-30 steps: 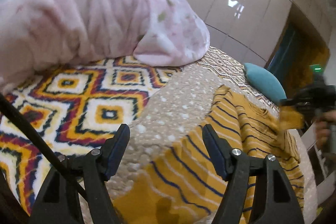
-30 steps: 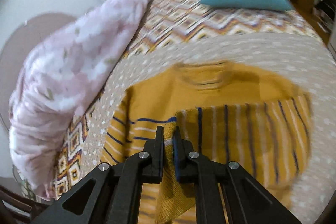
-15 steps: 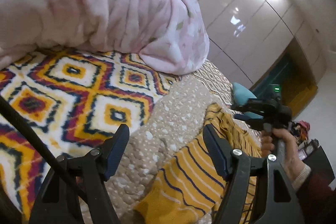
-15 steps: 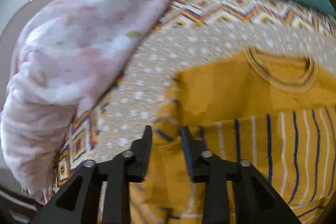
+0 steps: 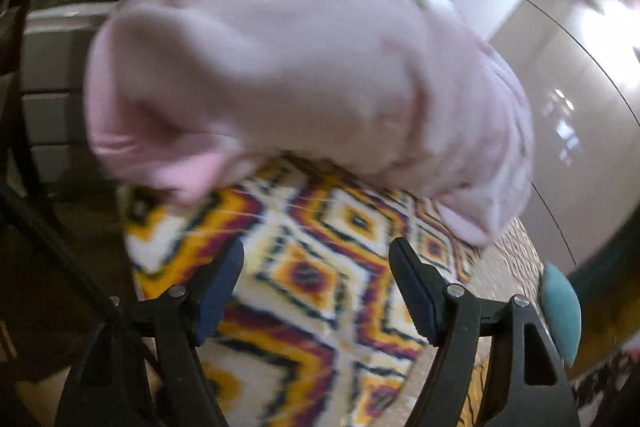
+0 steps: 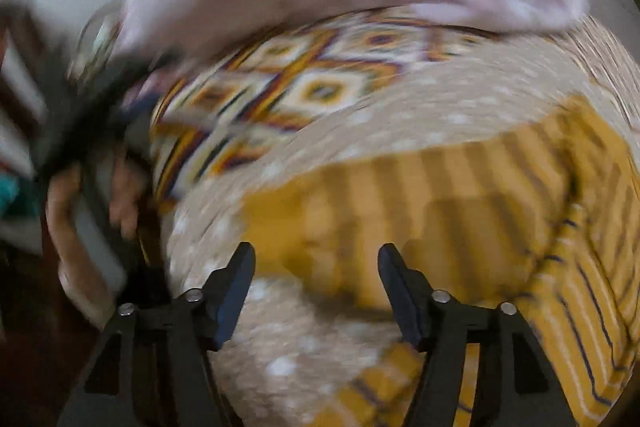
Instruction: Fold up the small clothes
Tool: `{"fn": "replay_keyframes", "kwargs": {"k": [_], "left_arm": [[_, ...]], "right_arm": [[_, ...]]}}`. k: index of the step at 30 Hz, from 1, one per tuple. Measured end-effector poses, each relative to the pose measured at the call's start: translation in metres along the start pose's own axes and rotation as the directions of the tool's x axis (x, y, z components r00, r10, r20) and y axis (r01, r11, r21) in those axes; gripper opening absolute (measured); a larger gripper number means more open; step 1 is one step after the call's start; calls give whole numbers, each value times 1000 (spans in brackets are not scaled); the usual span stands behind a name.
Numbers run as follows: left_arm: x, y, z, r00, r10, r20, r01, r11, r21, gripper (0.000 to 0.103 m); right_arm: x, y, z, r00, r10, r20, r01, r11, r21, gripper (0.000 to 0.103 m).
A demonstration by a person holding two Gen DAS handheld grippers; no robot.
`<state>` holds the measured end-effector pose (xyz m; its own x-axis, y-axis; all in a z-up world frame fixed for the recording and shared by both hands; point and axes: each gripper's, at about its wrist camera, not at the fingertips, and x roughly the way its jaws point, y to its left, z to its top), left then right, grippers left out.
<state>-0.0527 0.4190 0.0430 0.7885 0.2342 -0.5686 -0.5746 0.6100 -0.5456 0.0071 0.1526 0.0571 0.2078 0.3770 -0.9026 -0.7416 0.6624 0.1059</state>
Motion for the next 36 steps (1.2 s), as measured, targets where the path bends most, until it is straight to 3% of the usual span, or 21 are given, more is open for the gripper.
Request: {"fn": "replay_keyframes", "kwargs": {"k": [4,6,7,8,14,18,21,23,27,29,32,36], "left_arm": [[0,16,2,1000,21,3,-21,1000,-16,74],[-2,15,0,1000,28,7,-28,1000,2,74],[-2,14,0,999,35,13,-35,999,9,74],[-2,14,1,999,43,19,-43,999,11,74],[0,16,1,998,58,21,-58,998,4,74],[3,6,-2,999,48,11,-49,998,26,74],[5,-9,-8,1000,28,4,-29,998,63,74],[5,-21,-12,1000,5,-4,-4,996,91,74],[6,-46,-24,999,-39,-30,44,988,151,74],[7,-59,-31,997,-62,-47,69,981,181,74],[8,-80,-44,993,-98,-73,112,967,231,74],[8,-110,-66,984,-140,-112,168,936,308,74]], "right_arm": [[29,29,-5,991,-129,-18,125,983,-132,69],[37,24,1,990,-137,-41,132,986,-99,36],[36,20,8,991,-131,-36,129,990,-55,32],[35,19,13,991,-134,-25,133,990,-39,13],[-31,12,100,978,-85,188,72,995,74,11],[-115,9,150,920,-29,392,-15,994,108,10],[-161,-18,159,879,-84,470,0,984,176,10],[-179,-47,153,867,-132,481,10,969,248,10],[-200,-145,106,861,-293,415,83,888,453,9],[-204,-189,76,853,-387,350,154,828,539,7],[-205,-263,11,840,-498,213,240,695,677,4],[-200,-353,-87,819,-574,19,302,457,837,1]]}}
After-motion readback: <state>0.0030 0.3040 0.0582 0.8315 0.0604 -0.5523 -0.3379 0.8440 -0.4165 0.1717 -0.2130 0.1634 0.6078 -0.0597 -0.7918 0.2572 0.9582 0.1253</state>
